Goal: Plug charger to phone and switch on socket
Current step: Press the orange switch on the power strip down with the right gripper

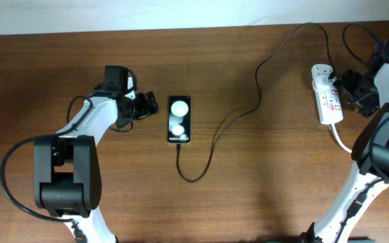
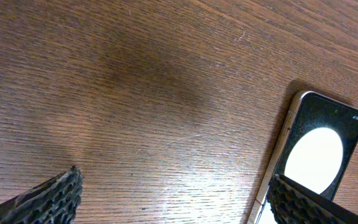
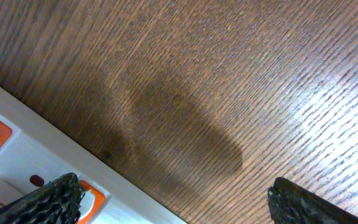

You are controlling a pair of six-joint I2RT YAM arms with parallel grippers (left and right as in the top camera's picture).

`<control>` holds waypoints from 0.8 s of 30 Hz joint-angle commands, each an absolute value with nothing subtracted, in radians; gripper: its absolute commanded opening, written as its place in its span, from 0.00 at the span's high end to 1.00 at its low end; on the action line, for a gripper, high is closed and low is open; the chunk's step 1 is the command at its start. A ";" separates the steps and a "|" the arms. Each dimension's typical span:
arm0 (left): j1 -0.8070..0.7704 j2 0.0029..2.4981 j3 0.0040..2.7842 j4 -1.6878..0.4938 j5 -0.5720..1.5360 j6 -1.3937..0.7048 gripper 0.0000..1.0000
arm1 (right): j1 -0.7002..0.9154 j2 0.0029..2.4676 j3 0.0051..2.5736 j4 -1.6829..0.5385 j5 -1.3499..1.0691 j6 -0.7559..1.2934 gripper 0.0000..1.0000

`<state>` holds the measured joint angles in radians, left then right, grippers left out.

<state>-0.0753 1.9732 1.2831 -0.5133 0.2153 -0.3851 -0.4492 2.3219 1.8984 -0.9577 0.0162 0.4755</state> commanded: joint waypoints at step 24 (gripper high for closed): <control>-0.069 1.969 1.296 -0.514 0.212 -0.381 0.01 | -0.412 2.367 1.842 -1.013 -0.041 0.445 0.01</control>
